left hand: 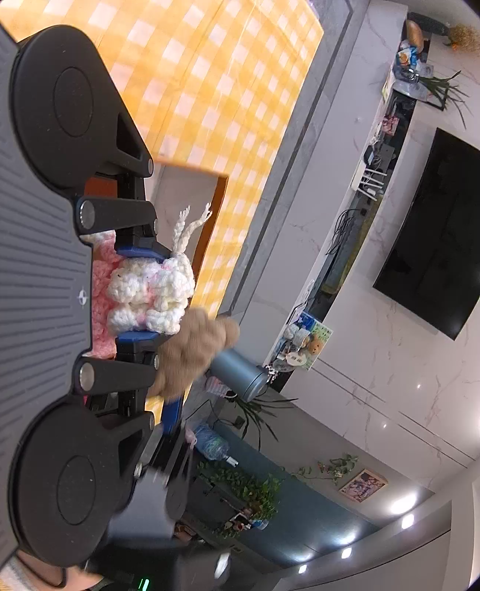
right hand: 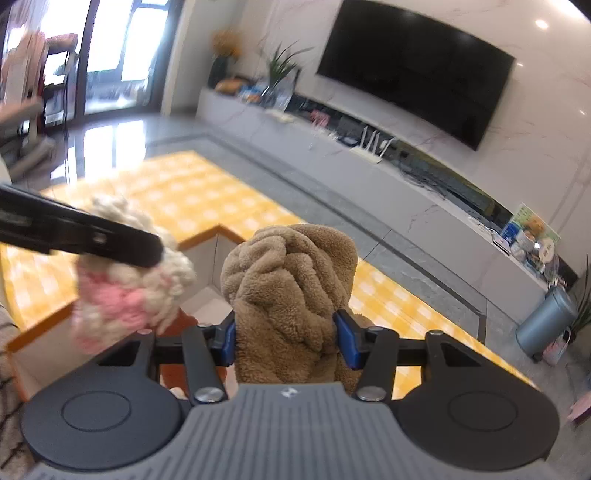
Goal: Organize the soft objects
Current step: 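Lower the plush bear into the box with the right tool while left carries the knitted item over it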
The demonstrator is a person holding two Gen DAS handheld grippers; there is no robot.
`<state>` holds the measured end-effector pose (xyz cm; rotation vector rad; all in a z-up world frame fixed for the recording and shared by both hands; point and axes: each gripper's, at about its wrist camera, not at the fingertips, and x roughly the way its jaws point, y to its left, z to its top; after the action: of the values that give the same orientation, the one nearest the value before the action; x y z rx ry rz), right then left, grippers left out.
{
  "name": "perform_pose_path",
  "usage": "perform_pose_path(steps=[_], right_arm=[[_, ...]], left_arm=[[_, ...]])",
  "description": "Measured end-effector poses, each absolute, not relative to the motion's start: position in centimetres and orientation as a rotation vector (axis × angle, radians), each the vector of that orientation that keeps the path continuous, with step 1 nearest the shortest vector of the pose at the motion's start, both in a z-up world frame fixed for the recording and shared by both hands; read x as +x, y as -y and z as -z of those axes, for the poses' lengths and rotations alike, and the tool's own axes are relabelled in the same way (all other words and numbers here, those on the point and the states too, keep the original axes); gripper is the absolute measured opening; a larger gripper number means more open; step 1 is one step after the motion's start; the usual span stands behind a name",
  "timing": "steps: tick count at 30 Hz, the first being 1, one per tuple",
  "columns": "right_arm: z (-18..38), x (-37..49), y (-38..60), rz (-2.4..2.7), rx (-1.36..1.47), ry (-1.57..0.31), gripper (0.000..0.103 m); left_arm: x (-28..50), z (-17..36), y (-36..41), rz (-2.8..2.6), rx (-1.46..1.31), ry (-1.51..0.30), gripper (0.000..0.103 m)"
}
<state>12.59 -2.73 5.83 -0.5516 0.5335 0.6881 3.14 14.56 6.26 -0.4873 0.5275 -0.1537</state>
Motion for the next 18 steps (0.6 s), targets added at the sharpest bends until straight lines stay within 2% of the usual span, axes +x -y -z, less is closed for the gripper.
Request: perform_pose_path(steps=[12,18], right_arm=[[1.3,18.3,-5.8,-0.686,-0.879,-0.695,0.051],[5.0,19.7,-8.5,-0.722,-1.053,-0.824,0.048]], left_arm=[[3.2,-4.9,-17.5,0.145,-0.54,-0.547,0.041],[3.6,-4.3,-17.8,0.137,-0.559,-0.566,0.041]])
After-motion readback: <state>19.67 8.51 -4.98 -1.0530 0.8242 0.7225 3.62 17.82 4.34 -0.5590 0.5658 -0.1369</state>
